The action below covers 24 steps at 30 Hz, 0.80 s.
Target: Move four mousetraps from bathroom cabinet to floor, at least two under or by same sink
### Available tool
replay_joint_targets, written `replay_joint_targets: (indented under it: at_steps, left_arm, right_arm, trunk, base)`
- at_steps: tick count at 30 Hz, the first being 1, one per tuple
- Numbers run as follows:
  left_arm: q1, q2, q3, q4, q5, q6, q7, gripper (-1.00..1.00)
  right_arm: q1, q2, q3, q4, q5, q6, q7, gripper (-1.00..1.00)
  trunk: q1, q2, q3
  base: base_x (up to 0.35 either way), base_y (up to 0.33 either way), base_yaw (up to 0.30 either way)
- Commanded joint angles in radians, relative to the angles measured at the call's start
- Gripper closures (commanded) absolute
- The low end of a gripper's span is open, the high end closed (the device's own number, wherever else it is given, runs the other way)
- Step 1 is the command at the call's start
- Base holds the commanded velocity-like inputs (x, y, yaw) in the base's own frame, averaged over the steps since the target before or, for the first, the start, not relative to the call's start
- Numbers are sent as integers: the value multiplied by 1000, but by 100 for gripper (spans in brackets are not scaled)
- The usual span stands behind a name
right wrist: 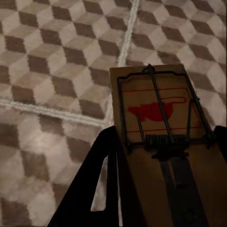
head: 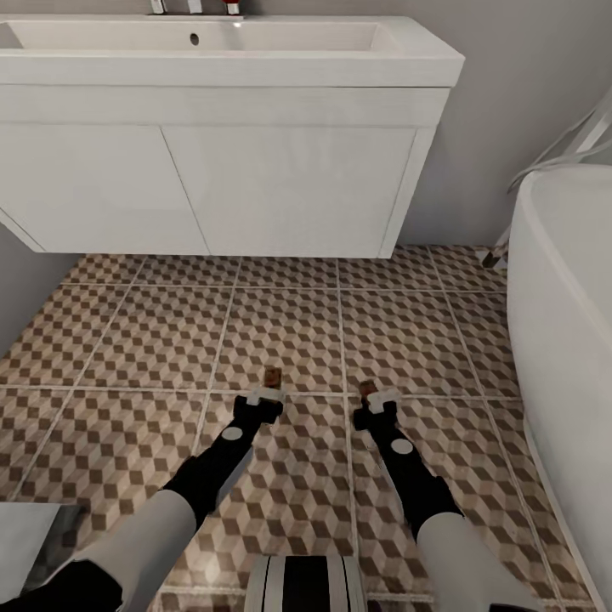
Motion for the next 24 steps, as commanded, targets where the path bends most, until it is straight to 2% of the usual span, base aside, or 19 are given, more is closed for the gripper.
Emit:
replay_joint_targets:
  at_steps: [1,3,4,6,8,9,11,12,14,17,19,21,23,24]
  left_arm:
    - [-1,-5,-7,-47,11,53,9,100]
    - [-2,-16,-5,-147,10,212,9,100]
    - [-3,-18,-4,-176,10,256,9,100]
    - [-8,-23,3,-290,9,412,10,100]
    - [-18,-27,24,-361,9,498,11,100]
    - [-26,-30,33,-378,8,521,11,100]
    - [-83,-40,83,-416,7,595,11,100]
    - [-101,-42,97,-416,7,611,12,100]
    - [-172,-45,151,-378,5,667,12,100]
    - [-236,-46,183,-306,2,697,25,100]
    - [-260,-45,192,-256,1,699,67,100]
    - [-268,-43,195,-216,1,670,91,100]
    - [-273,-41,197,-168,2,573,104,100]
    - [-274,-41,196,-160,2,545,105,100]
  right_arm:
    - [-2,2,-2,-41,7,33,9,100]
    - [-14,2,35,-117,7,133,9,100]
    - [-20,2,50,-134,7,158,9,100]
    - [-51,2,124,-176,6,243,4,100]
    - [-80,2,176,-190,6,284,-9,100]
    - [-90,2,189,-193,5,295,-15,100]
    - [-133,2,221,-200,4,341,-49,100]
    - [-143,2,225,-201,4,354,-57,100]
    - [-183,2,237,-204,3,409,-77,100]
    - [-227,2,244,-203,2,452,-86,100]
    - [-251,2,246,-198,0,466,-87,100]
    - [-260,2,246,-195,-1,470,-86,100]
    - [-266,2,247,-194,-2,470,-85,100]
    - [-267,2,247,-194,-2,469,-84,100]
  trunk:
    - [0,0,-1]
    - [0,0,-1]
    - [0,0,-1]
    - [0,0,-1]
    - [0,0,-1]
    - [0,0,-1]
    - [0,0,-1]
    - [0,0,-1]
    - [0,0,-1]
    - [0,0,-1]
    - [0,0,-1]
    - [0,0,-1]
    - [0,0,-1]
    - [0,0,-1]
  base:
    - [0,0,0]
    - [0,0,0]
    - [0,0,0]
    - [0,0,0]
    - [0,0,0]
    - [0,0,0]
    - [0,0,0]
    - [0,0,0]
    - [0,0,0]
    - [0,0,0]
    - [0,0,0]
    - [0,0,0]
    - [0,0,0]
    - [0,0,0]
